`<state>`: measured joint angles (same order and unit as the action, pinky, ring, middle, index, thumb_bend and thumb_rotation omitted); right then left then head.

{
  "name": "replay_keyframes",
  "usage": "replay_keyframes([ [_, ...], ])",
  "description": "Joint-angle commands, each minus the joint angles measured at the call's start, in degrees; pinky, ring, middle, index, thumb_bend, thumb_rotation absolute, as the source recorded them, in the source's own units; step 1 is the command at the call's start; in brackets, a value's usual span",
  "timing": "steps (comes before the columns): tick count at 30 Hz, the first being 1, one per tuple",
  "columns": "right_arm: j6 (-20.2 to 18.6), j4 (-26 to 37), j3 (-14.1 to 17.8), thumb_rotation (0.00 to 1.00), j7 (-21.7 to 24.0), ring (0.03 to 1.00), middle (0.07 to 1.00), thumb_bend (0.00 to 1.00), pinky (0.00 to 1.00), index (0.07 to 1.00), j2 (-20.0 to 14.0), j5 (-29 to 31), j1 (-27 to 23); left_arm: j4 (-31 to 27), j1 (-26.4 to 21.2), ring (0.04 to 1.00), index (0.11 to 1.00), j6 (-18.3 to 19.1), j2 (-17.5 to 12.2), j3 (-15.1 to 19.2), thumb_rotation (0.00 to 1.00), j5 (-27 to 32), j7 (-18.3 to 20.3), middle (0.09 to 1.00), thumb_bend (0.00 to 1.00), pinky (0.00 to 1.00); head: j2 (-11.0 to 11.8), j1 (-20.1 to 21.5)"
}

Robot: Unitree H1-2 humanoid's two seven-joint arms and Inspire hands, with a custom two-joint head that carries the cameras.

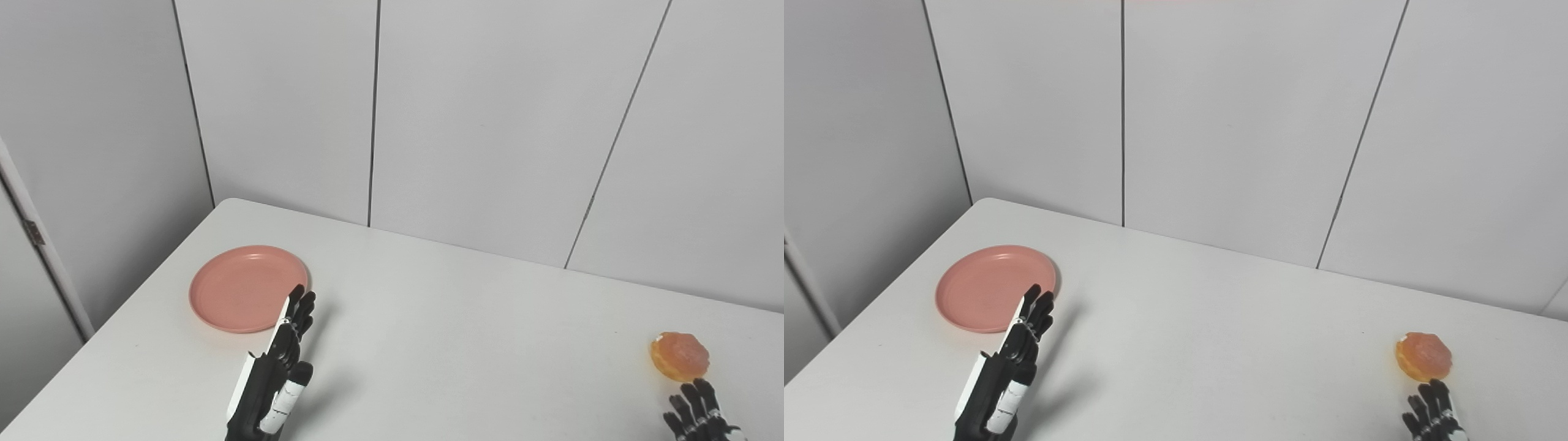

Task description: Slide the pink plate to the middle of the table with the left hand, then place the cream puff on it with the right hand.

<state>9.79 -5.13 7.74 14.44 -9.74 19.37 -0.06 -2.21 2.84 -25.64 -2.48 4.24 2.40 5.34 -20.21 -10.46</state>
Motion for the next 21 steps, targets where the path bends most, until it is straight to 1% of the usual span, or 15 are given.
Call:
replay_keyframes([
  [1,1.8,-1.8,-0.9,0.96,0.6,1.000,1.000,0.85,1.00,1.000,2.0,0.1,3.1,2.9,-2.1,0.995,1.000,1.2,3.1,-1.8,0.87,1.5,-0.8,0.979,0.92,1.00,-0.3,0.3],
  [3,1.6,-1.5,-0.9,0.95,0.3,1.000,1.000,0.85,1.00,1.000,2.2,-0.2,3.2,0.0,-3.1,0.968,1.000,2.8,2.7,-1.5,0.90,1.3,-1.4,0.959,0.93,0.96,-0.5,0.7],
  [5,1.4,-1.3,-0.9,0.95,0.2,1.000,1.000,0.84,1.00,1.000,2.3,-0.5,3.3,-2.3,-4.2,0.955,0.993,4.3,2.4,-1.2,0.90,1.2,-2.0,0.947,0.93,0.95,-0.6,0.8],
  [6,1.3,-1.3,-0.9,0.95,0.2,1.000,1.000,0.84,1.00,1.000,2.4,-0.5,3.3,-4.1,-5.3,0.950,0.990,6.3,2.0,-1.0,0.90,1.5,-2.1,0.942,0.93,0.94,-0.7,0.9],
  [7,1.1,-1.2,-0.8,0.95,0.2,1.000,1.000,0.85,1.00,1.000,2.5,-0.5,3.3,-5.3,-6.0,0.944,0.976,7.8,1.7,-1.0,0.89,1.8,-2.2,0.936,0.96,0.96,-0.7,1.0],
  [9,1.0,-1.1,-0.8,0.95,0.1,1.000,1.000,0.84,1.00,1.000,2.6,-0.8,3.3,-7.3,-8.0,0.952,0.963,10.6,0.5,-0.4,0.88,2.6,-2.2,0.934,0.99,0.99,-0.8,1.0],
  [12,1.0,-0.8,-0.9,0.95,0.1,0.999,1.000,0.84,1.00,1.000,2.7,-1.2,3.3,-7.2,-10.7,0.973,0.960,12.3,-1.6,1.1,0.86,4.5,-1.7,0.943,0.99,1.00,-1.0,1.2],
  [14,0.8,-0.6,-1.0,0.96,-0.2,0.996,1.000,0.84,1.00,1.000,2.8,-1.4,3.4,-5.5,-12.8,0.978,0.963,11.8,-3.4,2.5,0.86,5.5,-1.6,0.949,1.00,1.00,-1.2,1.3],
  [16,0.3,-0.3,-1.1,0.95,-0.5,0.993,1.000,0.85,1.00,1.000,2.8,-1.5,3.4,-4.7,-15.0,0.969,0.960,12.1,-5.2,3.8,0.87,6.0,-1.8,0.944,1.00,1.00,-1.4,1.4],
  [20,0.2,0.2,-1.1,0.95,-0.5,0.982,1.000,0.85,1.00,1.000,3.0,-1.4,3.6,-6.1,-18.6,0.967,0.973,14.6,-7.4,5.6,0.89,7.2,-2.4,0.931,0.99,1.00,-1.9,1.8],
  [21,0.2,0.3,-1.2,0.95,-0.4,0.982,1.000,0.85,1.00,1.000,3.0,-1.4,3.7,-5.7,-19.7,0.972,0.984,14.8,-8.6,6.3,0.89,7.9,-2.2,0.939,0.99,1.00,-2.2,2.1],
])
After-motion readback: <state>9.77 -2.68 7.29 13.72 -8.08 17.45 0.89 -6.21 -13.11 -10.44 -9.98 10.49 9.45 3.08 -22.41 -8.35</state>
